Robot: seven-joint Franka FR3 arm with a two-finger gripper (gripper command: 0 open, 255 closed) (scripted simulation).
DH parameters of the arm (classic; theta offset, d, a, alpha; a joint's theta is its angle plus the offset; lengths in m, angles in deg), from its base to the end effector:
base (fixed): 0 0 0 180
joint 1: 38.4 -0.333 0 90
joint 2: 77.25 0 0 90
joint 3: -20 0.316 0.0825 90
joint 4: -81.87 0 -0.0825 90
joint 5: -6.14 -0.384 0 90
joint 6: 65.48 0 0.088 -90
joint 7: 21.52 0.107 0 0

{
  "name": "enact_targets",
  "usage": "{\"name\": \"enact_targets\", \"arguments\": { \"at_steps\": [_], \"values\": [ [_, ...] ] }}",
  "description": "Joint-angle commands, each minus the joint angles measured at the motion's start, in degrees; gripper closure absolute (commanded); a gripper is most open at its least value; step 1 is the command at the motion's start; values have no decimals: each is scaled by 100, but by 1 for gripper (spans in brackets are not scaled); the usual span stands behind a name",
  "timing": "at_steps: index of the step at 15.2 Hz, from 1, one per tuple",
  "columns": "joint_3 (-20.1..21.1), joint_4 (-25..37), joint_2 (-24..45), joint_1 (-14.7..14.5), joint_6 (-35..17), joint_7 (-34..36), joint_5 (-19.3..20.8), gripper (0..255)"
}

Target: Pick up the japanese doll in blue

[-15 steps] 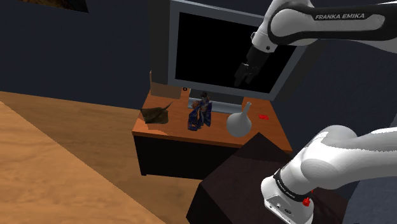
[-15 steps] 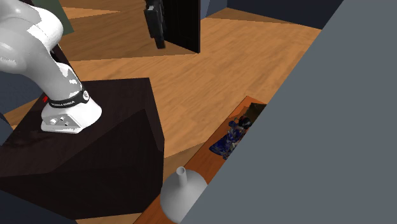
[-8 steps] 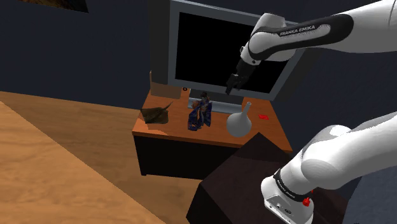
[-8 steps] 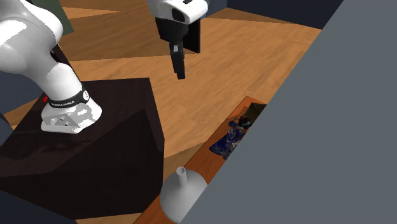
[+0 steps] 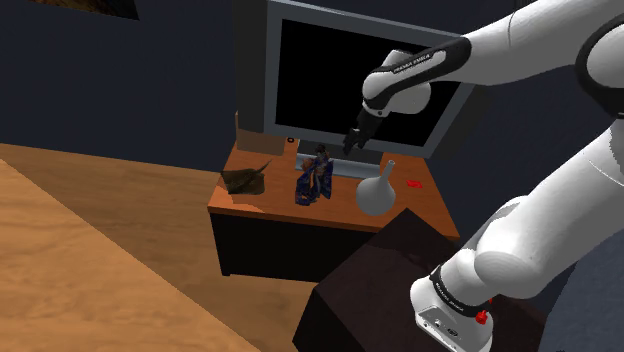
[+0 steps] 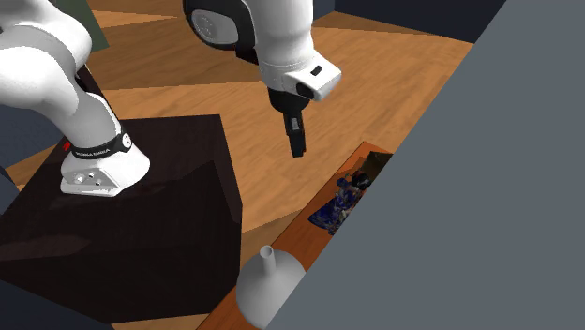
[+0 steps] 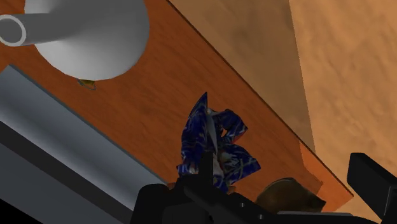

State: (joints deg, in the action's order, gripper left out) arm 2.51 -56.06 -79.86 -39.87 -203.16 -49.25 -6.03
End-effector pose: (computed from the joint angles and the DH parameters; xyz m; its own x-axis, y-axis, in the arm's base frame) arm 0.4706 -0.1334 0.3332 0.9943 0.0431 0.0974 0.0558 -0.9898 -0.1310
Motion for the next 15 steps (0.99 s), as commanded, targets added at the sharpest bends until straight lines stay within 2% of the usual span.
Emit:
{"name": "enact_targets", "arguments": {
  "at_steps": [1,5,9,12,15],
  "values": [
    [-43,202,474,1,-224,-356,-315,0],
    [40,743,1447,144,-529,-1053,-988,0],
    [252,1407,2391,411,-710,-1619,-1531,0],
    [440,1977,3080,644,-787,-1925,-1803,0],
    [503,2019,3226,692,-886,-2003,-1885,0]
  ]
}}
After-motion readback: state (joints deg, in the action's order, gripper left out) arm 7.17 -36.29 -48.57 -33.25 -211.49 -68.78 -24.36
